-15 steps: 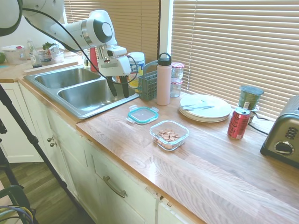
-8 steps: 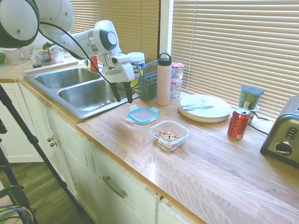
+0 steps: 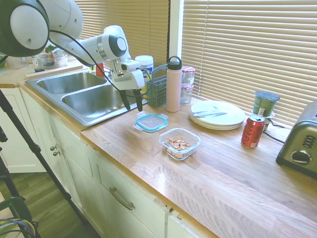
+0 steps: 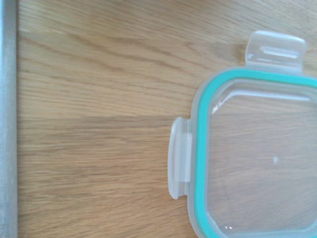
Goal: Cover the lid of the food container
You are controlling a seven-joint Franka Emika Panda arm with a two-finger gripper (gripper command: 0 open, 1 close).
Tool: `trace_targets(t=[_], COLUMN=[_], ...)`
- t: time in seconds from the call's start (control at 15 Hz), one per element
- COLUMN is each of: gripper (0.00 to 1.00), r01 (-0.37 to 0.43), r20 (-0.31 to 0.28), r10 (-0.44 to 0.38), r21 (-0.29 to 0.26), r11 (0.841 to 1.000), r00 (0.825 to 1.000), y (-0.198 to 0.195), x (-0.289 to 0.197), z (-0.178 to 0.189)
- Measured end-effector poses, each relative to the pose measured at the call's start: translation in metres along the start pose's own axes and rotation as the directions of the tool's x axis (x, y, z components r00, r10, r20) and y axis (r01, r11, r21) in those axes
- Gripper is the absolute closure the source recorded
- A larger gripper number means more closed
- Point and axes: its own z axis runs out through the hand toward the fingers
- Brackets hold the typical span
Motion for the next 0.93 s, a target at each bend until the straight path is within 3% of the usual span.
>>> trace_targets(t=[0.93], gripper=[0.00], r01=[-0.031], r20=[-0.002], r10=[0.031], r21=[-0.024], r11=[0.999], r00=[1.000], y=[-0.019], x=[0.022], z=[0.027])
